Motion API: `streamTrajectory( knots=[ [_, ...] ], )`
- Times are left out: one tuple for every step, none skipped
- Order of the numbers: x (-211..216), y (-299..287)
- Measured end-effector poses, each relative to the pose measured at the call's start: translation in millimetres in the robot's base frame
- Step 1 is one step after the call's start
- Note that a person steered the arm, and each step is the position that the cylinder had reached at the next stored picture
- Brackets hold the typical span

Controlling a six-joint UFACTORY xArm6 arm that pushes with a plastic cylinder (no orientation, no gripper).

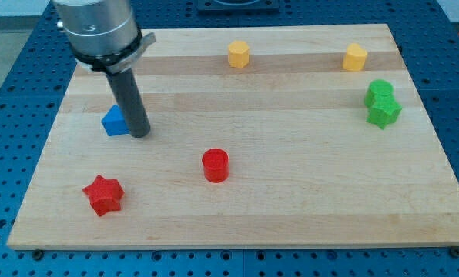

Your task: Move your arm towards the center

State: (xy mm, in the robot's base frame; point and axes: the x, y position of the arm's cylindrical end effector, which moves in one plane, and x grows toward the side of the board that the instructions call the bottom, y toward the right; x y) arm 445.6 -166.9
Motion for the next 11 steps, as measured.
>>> streamTrajectory(
  knots=[
    [-5, -22],
    [-7, -28],
    [-3, -16],
    [15, 25],
    [16, 37],
    [16, 37],
    [16, 37],
    [16, 37],
    [8, 55],
    [5, 118],
    [5, 131]
  ],
)
